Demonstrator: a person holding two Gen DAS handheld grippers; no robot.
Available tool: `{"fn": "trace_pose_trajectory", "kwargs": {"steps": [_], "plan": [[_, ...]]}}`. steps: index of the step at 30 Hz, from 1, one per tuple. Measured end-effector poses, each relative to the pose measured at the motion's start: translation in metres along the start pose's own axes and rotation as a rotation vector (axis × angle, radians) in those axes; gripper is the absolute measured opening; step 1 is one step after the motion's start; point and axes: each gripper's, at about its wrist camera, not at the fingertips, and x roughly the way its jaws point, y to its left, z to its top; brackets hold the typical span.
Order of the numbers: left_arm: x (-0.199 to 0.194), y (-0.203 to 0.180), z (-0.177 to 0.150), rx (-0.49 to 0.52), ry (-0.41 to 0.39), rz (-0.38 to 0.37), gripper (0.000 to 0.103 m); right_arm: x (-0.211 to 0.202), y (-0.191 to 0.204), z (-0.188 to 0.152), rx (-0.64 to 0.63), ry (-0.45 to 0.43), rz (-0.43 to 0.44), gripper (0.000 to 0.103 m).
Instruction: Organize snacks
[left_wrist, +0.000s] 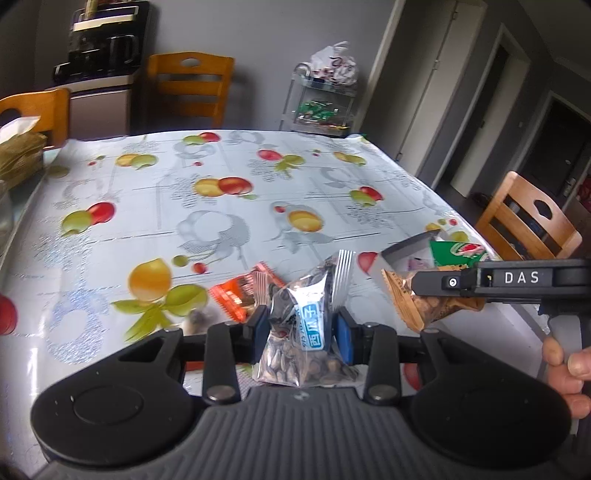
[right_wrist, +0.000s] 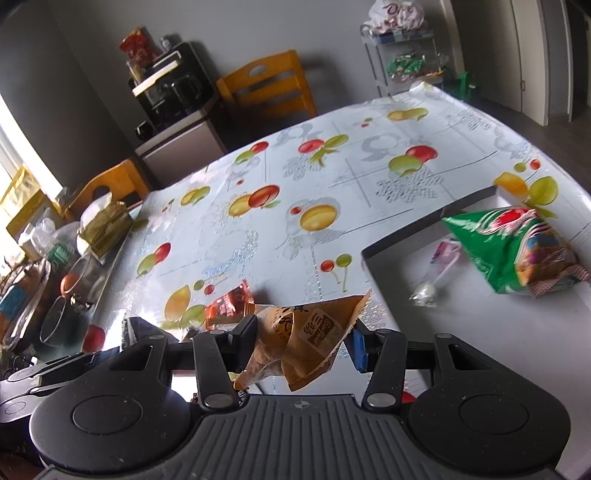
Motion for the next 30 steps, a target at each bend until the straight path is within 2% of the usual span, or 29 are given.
{"fn": "trace_pose_trajectory", "kwargs": {"steps": [17, 30], "plan": [[0.023, -0.053, 0.019, 0.085, 0.016, -0.110, 0.035, -0.029, -0.037, 0.002, 0.070, -0.055, -0.052, 0.050], [0.051, -0.117, 0.036, 0.173, 0.033, -0.222, 0.035, -0.052, -0.084, 0.002, 0.135, -0.090, -0.135, 0.050]]}}
